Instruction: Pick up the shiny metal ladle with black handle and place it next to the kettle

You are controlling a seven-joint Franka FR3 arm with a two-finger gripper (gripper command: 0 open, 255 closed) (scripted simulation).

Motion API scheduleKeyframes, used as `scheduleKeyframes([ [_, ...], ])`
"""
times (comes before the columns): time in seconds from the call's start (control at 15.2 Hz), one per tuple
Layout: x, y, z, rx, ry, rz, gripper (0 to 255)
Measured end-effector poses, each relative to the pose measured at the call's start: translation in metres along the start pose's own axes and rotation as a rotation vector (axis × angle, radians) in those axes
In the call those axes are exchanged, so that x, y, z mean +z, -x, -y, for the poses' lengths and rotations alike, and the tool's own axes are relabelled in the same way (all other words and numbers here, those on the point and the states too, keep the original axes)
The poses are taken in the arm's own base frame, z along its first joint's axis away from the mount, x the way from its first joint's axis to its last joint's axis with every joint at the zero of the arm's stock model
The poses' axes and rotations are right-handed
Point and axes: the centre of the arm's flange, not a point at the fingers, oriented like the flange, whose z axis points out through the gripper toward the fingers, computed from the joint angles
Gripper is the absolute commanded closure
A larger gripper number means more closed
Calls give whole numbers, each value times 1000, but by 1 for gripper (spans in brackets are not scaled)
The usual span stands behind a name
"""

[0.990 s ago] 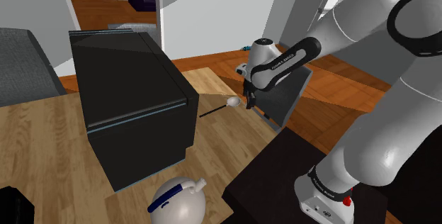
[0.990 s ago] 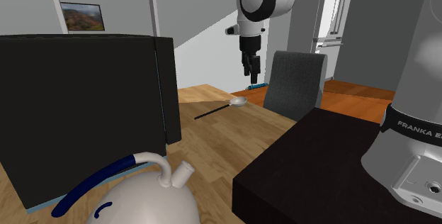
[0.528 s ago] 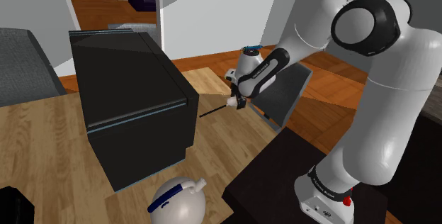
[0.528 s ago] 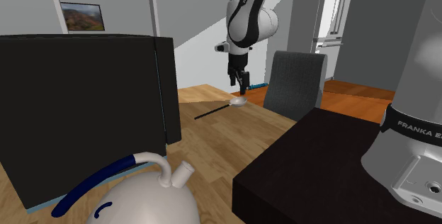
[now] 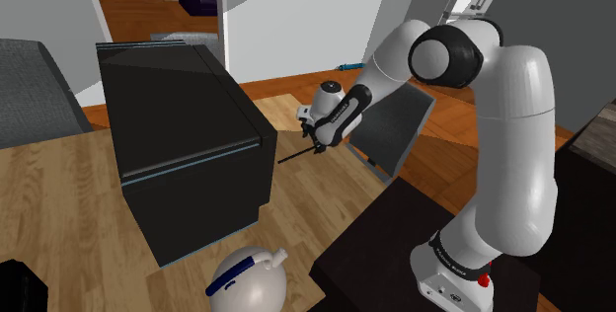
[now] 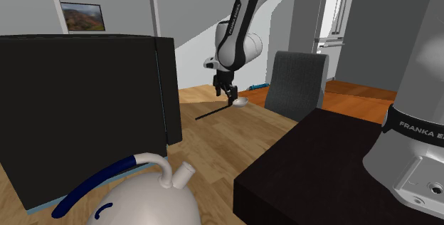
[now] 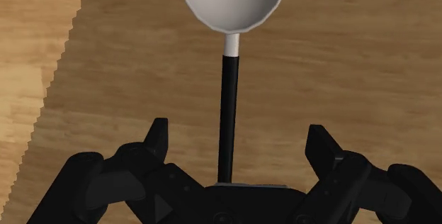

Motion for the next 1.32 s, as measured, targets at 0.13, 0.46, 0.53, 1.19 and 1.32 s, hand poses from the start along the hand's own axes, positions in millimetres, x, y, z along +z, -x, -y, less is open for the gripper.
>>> scheduleKeyframes([
  [0.13, 11, -2, -2, -13, 4, -1, 0],
  [0.46, 37, -2, -3, -17, 6, -2, 0],
  [0.53, 40, -1, -3, -17, 6, -2, 0],
  [1.19, 42, -1, -3, -17, 6, -2, 255],
  [1.32, 42, -1, -3, -17, 6, -2, 255],
])
